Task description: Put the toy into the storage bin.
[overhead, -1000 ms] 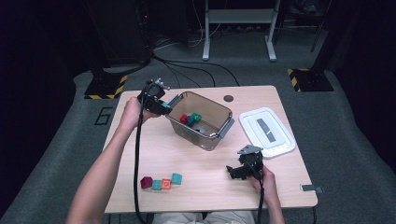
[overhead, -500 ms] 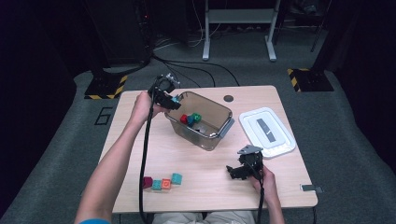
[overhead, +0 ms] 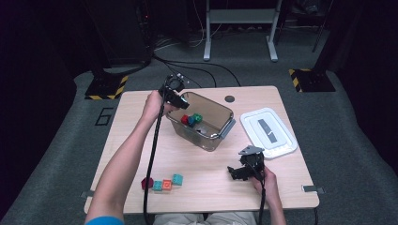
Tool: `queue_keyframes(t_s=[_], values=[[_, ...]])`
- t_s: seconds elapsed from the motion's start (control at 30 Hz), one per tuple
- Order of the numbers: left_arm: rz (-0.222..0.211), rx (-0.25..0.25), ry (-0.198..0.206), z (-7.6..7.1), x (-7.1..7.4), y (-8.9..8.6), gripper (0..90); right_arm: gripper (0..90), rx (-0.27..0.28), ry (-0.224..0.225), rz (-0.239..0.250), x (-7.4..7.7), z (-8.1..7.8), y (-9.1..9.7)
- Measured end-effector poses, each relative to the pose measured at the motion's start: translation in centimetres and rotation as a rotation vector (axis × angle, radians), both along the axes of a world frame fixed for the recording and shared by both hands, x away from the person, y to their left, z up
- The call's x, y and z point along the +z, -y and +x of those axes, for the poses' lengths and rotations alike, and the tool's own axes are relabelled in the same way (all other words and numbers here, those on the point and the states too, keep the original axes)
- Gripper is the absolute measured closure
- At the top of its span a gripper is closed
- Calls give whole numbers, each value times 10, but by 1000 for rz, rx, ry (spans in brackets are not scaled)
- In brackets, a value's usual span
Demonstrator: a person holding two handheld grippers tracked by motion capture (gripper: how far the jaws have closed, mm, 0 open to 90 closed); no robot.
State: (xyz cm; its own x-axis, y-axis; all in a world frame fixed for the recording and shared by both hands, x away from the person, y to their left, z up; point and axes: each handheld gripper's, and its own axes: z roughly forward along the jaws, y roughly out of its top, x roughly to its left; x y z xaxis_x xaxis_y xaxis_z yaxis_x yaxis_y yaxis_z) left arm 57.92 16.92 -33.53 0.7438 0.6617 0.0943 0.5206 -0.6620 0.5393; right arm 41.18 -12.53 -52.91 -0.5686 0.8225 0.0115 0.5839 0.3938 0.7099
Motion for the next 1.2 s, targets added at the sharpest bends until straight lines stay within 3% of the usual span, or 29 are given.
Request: queue_keyframes(t_s=[0.47,0.6,0.7,0.87,1.07,1.2], values=[[-5,14,-66,16,-24,22,570,0,-1,1,-1,0,0,0],[-8,40,-60,15,-24,22,370,0,-1,1,-1,0,0,0],[-21,51,-49,12,-20,18,275,0,-1,0,0,0,0,0],[-32,45,-27,1,-11,9,195,0,-1,0,0,0,0,0],[-37,37,0,-14,-3,-4,154,0,3,0,-3,0,0,0],[-36,21,28,-32,5,-16,147,0,4,0,-3,0,0,0]])
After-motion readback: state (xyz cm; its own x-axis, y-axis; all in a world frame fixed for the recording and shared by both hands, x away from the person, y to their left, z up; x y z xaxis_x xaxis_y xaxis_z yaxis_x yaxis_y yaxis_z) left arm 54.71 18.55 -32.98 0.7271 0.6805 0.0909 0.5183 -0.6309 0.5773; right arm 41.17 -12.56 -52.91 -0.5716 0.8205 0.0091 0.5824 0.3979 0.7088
